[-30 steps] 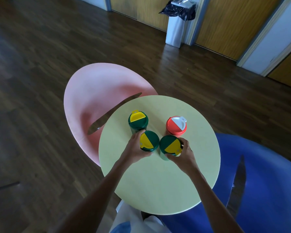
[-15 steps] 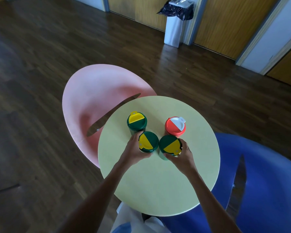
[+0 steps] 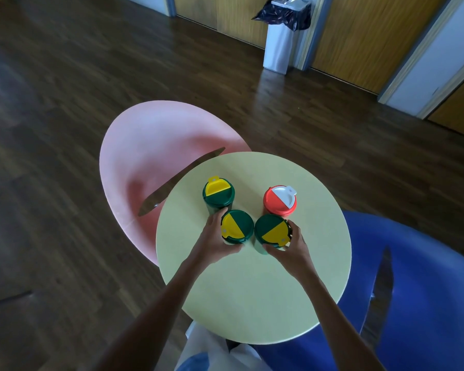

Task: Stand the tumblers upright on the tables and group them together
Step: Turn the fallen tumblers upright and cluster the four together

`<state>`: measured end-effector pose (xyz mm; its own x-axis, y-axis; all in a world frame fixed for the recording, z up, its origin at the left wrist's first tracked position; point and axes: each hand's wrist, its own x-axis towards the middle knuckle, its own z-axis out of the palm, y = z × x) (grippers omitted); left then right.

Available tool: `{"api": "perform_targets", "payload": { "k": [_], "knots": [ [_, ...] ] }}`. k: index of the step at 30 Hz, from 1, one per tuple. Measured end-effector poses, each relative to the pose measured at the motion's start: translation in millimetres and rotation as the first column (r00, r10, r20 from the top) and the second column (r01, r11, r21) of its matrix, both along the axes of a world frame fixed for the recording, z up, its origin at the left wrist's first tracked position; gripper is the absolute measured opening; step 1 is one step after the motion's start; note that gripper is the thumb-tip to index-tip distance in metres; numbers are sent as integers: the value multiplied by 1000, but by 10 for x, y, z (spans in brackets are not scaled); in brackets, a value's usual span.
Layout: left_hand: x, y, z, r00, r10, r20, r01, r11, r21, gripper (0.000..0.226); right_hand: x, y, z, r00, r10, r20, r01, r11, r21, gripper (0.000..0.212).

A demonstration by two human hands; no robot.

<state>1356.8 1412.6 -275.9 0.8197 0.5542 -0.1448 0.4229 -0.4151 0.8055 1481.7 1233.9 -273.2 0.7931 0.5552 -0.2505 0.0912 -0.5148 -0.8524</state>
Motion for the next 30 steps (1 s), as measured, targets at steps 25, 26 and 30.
{"api": "perform_targets", "payload": {
  "k": [25,26,30],
  "knots": [
    [589,759,292,974,79,-211,-50,988,143,99,876,455,414,971,77,225,2,943,-331,81],
    [632,787,294,969,65,-239,-35,991,128,102,914,507,423,968,119,222,-29,928,-372,82],
    [745,825,298,936,38,-351,16,989,150,100,989,643,396,949,241,201,-115,864,-490,91]
  ]
}}
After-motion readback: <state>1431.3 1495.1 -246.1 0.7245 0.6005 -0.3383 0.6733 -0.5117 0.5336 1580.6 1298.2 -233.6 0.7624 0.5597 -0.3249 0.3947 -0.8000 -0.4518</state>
